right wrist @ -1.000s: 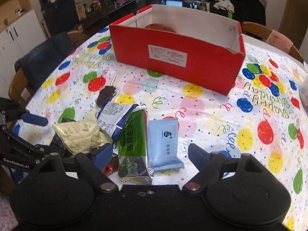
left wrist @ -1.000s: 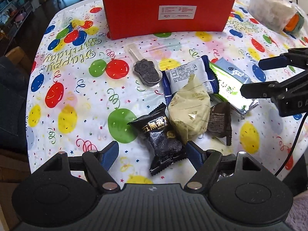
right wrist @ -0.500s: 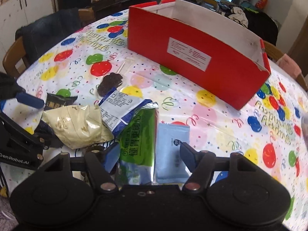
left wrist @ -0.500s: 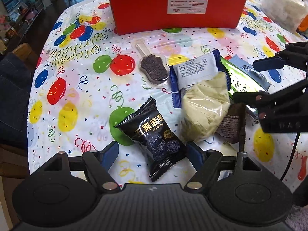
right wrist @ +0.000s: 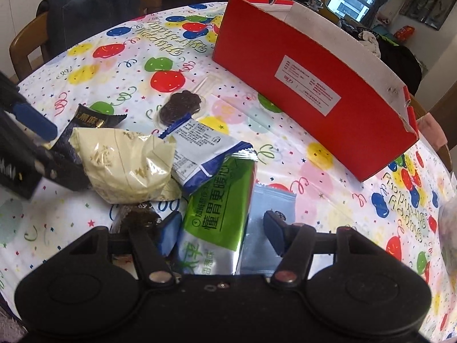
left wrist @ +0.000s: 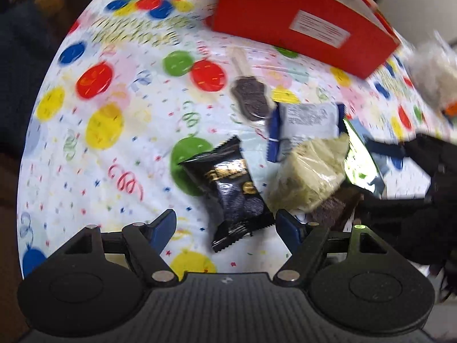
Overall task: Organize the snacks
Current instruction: 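Grasp the black sesame packet with the left tool while the right tool grasps the green bar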
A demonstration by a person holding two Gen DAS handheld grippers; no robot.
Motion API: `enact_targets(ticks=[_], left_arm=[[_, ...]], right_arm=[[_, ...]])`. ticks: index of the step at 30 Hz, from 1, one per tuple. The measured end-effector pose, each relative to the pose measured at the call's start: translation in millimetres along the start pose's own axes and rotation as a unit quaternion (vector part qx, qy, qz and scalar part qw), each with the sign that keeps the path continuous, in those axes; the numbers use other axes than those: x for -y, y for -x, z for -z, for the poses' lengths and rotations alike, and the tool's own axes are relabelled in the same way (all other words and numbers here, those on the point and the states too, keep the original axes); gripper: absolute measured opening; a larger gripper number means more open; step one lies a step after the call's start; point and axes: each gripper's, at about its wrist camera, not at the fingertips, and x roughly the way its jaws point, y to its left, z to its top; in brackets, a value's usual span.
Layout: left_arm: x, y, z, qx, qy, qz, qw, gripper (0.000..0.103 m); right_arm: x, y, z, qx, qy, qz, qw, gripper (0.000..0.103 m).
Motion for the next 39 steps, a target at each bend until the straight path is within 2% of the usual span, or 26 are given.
enact_targets(ticks=[5, 9, 15, 24, 27, 31, 34, 39], left_arm=[[-14.2, 2.0, -10.8, -0.008, 0.066, 0.003, 0.9978, 0.076], [-16.8, -0.9, -18.6, -0.013, 0.092, -0.001, 0.9957, 0.076], [-4.1, -10.3, -33.1, -0.024, 0.089, -0.055, 0.9942, 0.076], [9.8, -17.4, -36.3, -0.025, 0.056, -0.082, 0.9947, 0.073], [9.8, -16.6, -36.0, -0.022, 0.049, -0.087, 0.9948, 0.066], [5.5, -12.8, -34.6, -0.019, 0.046, -0.083, 0.9953, 0.047], [-0.5, -10.6, -33.4, -0.018, 0.050, -0.073, 0.9959, 0.038], [-12.2, -6.2, -31.6, -0.017, 0.068, -0.053, 0.9962, 0.036]], right_arm=[[-0.5, 3.6, -0.1, 0.004, -0.002, -0.011, 1.000, 0.045], [0.2, 4.6, 0.3, 0.006, -0.003, -0.011, 1.000, 0.043], [2.4, 5.5, 0.1, 0.007, -0.010, -0.016, 1.000, 0.043], [8.3, 9.0, 0.0, 0.012, -0.035, -0.026, 0.999, 0.042], [12.9, 11.2, -0.6, 0.013, -0.055, -0.037, 0.998, 0.042], [19.4, 16.1, -0.3, 0.016, -0.083, -0.051, 0.995, 0.041], [23.1, 19.9, 0.2, 0.016, -0.099, -0.059, 0.993, 0.040], [28.9, 29.8, 3.3, 0.019, -0.122, -0.069, 0.990, 0.040]])
